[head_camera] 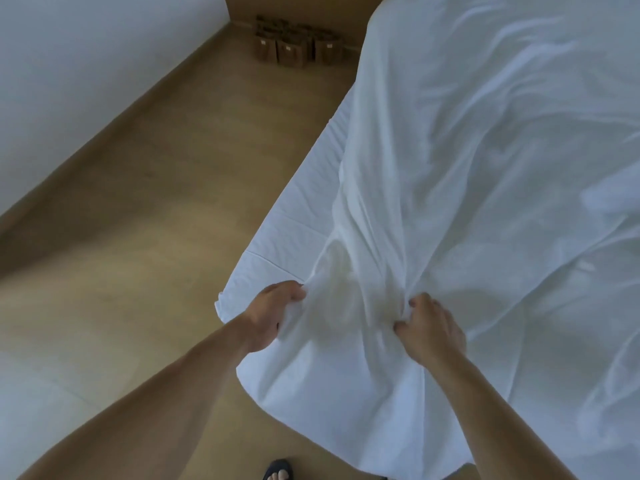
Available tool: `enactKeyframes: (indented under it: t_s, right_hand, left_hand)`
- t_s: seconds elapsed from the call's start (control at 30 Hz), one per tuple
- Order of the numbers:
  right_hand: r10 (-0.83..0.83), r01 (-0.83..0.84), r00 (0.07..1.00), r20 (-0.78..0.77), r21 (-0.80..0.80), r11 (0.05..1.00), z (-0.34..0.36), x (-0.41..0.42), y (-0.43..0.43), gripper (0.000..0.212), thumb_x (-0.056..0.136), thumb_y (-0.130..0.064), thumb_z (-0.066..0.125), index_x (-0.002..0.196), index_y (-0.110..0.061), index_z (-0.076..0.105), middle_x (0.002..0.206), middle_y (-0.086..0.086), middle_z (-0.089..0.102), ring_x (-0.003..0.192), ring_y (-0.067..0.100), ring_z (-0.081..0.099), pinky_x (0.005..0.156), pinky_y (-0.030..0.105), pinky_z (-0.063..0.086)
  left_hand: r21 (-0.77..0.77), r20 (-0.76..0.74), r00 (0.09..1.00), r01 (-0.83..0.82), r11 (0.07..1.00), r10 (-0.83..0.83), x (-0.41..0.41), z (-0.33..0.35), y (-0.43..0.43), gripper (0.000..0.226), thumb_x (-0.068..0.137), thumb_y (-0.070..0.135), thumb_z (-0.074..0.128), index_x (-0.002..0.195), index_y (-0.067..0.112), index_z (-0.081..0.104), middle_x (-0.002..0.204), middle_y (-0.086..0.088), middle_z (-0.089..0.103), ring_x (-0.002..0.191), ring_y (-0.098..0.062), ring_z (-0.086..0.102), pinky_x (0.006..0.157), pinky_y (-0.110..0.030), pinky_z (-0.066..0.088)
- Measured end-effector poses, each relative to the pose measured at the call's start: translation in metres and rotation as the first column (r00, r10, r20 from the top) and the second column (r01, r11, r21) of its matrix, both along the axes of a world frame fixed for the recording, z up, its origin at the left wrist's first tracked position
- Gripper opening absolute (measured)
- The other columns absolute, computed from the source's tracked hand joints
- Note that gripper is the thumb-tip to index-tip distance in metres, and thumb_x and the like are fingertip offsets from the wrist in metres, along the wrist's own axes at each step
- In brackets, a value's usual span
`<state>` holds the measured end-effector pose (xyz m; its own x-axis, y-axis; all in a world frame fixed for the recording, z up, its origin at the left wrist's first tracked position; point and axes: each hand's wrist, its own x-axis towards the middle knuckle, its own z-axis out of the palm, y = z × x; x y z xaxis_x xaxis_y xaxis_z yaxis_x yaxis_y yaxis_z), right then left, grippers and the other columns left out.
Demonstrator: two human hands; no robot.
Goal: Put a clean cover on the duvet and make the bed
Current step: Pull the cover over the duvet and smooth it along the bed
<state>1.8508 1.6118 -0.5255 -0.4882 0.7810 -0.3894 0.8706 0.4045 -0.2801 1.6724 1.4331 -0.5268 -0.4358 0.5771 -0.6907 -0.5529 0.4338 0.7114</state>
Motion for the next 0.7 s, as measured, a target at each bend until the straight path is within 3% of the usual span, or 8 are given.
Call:
enactKeyframes:
  t_s: [0.07, 0.17, 0.23, 0.33, 0.47, 0.53, 0.63, 0.7]
  right_hand:
    - [-0.027, 0.044, 0.974, -0.225, 0.07, 0.997, 0.014, -0.018, 0.002, 0.054, 0.091, -0.041, 0.061, 0.138, -0.018, 0.048, 0.138, 0.006, 0.049, 0.128, 0.027, 0.045, 0.101, 0.038, 0.039]
    - [-0.182, 0.124, 0.916, -0.358, -0.179, 0.976, 0.022, -0.042, 0.002, 0.061, 0.093, -0.052, 0.055, 0.138, -0.011, 0.048, 0.134, 0.006, 0.052, 0.124, 0.028, 0.05, 0.097, 0.036, 0.04]
    - [-0.157, 0.092, 0.945, -0.288, -0.225, 0.97, 0.02, -0.05, -0.004, 0.044, 0.096, -0.044, 0.051, 0.116, -0.004, 0.055, 0.107, 0.008, 0.061, 0.111, 0.034, 0.056, 0.081, 0.035, 0.041]
    - [-0.15, 0.056, 0.877, -0.457, -0.213, 0.976, 0.041, -0.057, -0.017, 0.029, 0.101, -0.028, 0.043, 0.08, -0.009, 0.044, 0.067, -0.002, 0.044, 0.08, 0.028, 0.054, 0.066, 0.034, 0.033]
    - [-0.368, -0.089, 0.425, -0.827, -0.443, 0.892, 0.092, -0.047, -0.023, 0.042, 0.101, -0.021, 0.054, 0.065, -0.014, 0.032, 0.058, -0.007, 0.034, 0.057, 0.008, 0.033, 0.051, 0.02, 0.031]
    - [-0.606, -0.166, 0.313, -0.731, -0.671, 0.723, 0.084, -0.03, -0.013, 0.04, 0.098, -0.029, 0.06, 0.064, -0.012, 0.049, 0.063, 0.0, 0.048, 0.061, 0.015, 0.047, 0.055, 0.024, 0.042]
    - [-0.476, 0.059, 0.625, -0.619, -0.571, 0.819, 0.034, 0.0, -0.005, 0.056, 0.085, -0.053, 0.065, 0.069, -0.002, 0.049, 0.063, 0.004, 0.048, 0.064, 0.02, 0.046, 0.054, 0.022, 0.041]
    - [-0.37, 0.162, 0.721, -0.585, -0.377, 0.912, 0.011, 0.015, -0.003, 0.051, 0.096, -0.041, 0.058, 0.062, -0.009, 0.039, 0.056, -0.001, 0.037, 0.058, 0.02, 0.038, 0.051, 0.025, 0.033]
  left_hand:
    - [0.029, 0.053, 0.999, -0.007, 1.0, 0.005, 0.007, -0.003, 0.0, 0.026, 0.08, 0.019, 0.055, 0.09, 0.009, 0.076, 0.094, -0.015, 0.07, 0.082, -0.03, 0.067, 0.076, -0.035, 0.053]
    - [0.128, 0.159, 0.987, -0.033, 0.991, 0.012, 0.014, -0.002, -0.007, 0.013, 0.075, 0.02, 0.056, 0.074, 0.009, 0.063, 0.078, -0.008, 0.063, 0.069, -0.023, 0.062, 0.061, -0.027, 0.051]
    - [0.149, 0.159, 0.987, -0.035, 0.988, 0.011, 0.014, -0.002, -0.015, 0.039, 0.061, 0.025, 0.063, 0.091, 0.0, 0.057, 0.088, -0.014, 0.06, 0.079, -0.027, 0.06, 0.068, -0.031, 0.049]
    - [0.165, 0.135, 0.991, -0.01, 0.986, -0.013, 0.011, 0.003, -0.023, 0.065, 0.056, 0.026, 0.064, 0.108, -0.011, 0.054, 0.107, -0.02, 0.051, 0.095, -0.035, 0.049, 0.078, -0.039, 0.042]
    - [0.15, 0.14, 0.983, 0.096, 0.984, -0.118, 0.012, 0.009, -0.03, 0.048, 0.059, 0.023, 0.061, 0.097, -0.006, 0.055, 0.096, -0.019, 0.049, 0.088, -0.034, 0.048, 0.067, -0.034, 0.043]
    - [0.027, 0.085, 0.983, 0.164, 0.986, -0.166, 0.018, 0.008, -0.027, 0.023, 0.06, 0.02, 0.058, 0.075, 0.005, 0.051, 0.077, -0.01, 0.046, 0.071, -0.025, 0.045, 0.058, -0.03, 0.037]
    - [-0.196, -0.046, 0.976, 0.201, 0.96, -0.214, 0.02, 0.002, -0.014, 0.018, 0.059, 0.019, 0.054, 0.049, 0.023, 0.04, 0.058, 0.004, 0.037, 0.061, -0.016, 0.032, 0.055, -0.026, 0.028]
    - [-0.277, -0.103, 0.944, 0.275, 0.921, -0.313, 0.018, 0.001, -0.001, 0.028, 0.066, 0.02, 0.056, 0.043, 0.025, 0.041, 0.057, 0.005, 0.04, 0.064, -0.017, 0.035, 0.062, -0.026, 0.032]
